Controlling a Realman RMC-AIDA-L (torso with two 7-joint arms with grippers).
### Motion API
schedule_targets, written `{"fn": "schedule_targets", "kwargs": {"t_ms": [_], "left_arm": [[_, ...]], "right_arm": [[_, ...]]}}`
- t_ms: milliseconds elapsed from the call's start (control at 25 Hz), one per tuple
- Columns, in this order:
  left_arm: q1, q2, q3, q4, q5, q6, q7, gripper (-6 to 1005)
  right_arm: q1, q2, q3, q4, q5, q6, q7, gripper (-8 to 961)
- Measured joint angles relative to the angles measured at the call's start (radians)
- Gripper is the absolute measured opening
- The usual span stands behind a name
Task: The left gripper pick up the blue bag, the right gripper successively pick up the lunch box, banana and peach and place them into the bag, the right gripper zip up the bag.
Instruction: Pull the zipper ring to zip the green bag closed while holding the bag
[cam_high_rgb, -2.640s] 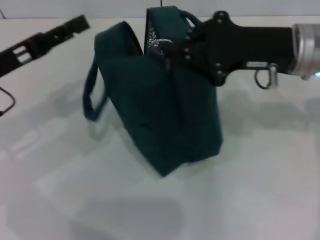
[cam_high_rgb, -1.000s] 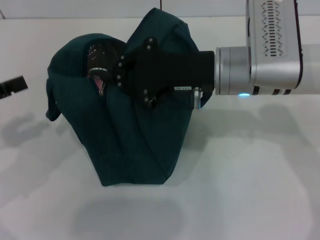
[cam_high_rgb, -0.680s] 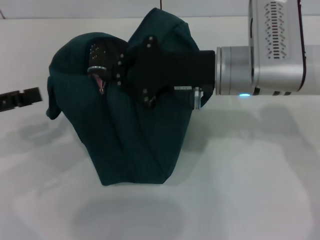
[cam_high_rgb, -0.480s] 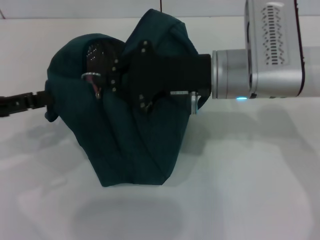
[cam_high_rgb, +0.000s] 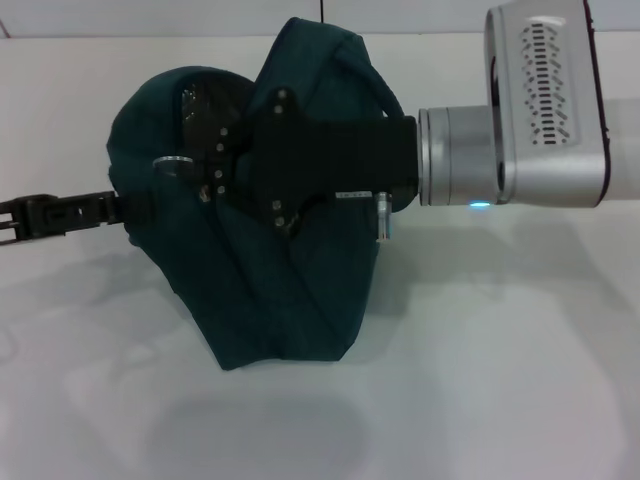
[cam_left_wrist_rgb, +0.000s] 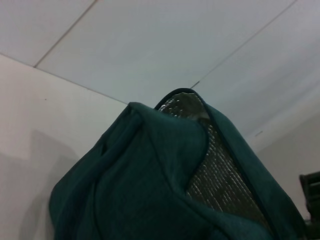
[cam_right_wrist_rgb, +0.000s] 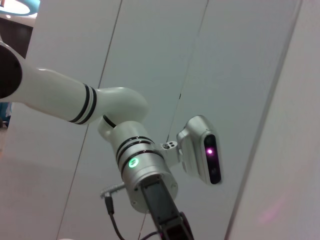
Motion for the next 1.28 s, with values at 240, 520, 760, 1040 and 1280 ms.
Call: {"fn": "schedule_targets", "kwargs": {"t_ms": [240, 520, 760, 1040, 1280], "left_arm": [[-0.022, 0.01, 0.018, -0.011, 0.029, -0.004, -0.048, 738], [-0.043, 0.004, 0.021, -0.025, 0.062, -0.002, -0.042, 550], [-0.049, 0.003, 0.02, -0.029, 0.048, -0.001, -0.016, 430], [-0.069, -0.002, 0.021, -0.066, 0.005, 0.032, 0.032, 371], [-0.071, -0.003, 0.023, -0.073, -0.026, 0.048, 0.063, 317]], "right_arm": [[-0.01, 0.0, 0.006, 0.0, 0.002, -0.008, -0.003, 21], [-0.027, 0.0, 0.007, -0.004, 0.002, -0.008, -0.004, 22], [-0.076, -0.003, 0.018, -0.023, 0.013, -0.016, 0.002, 22], [-0.16, -0.003, 0.082, -0.026, 0.023, -0.101, 0.019, 23], [-0.196, -0.008, 0.089, -0.018, 0.057, -0.121, 0.024, 24]]}}
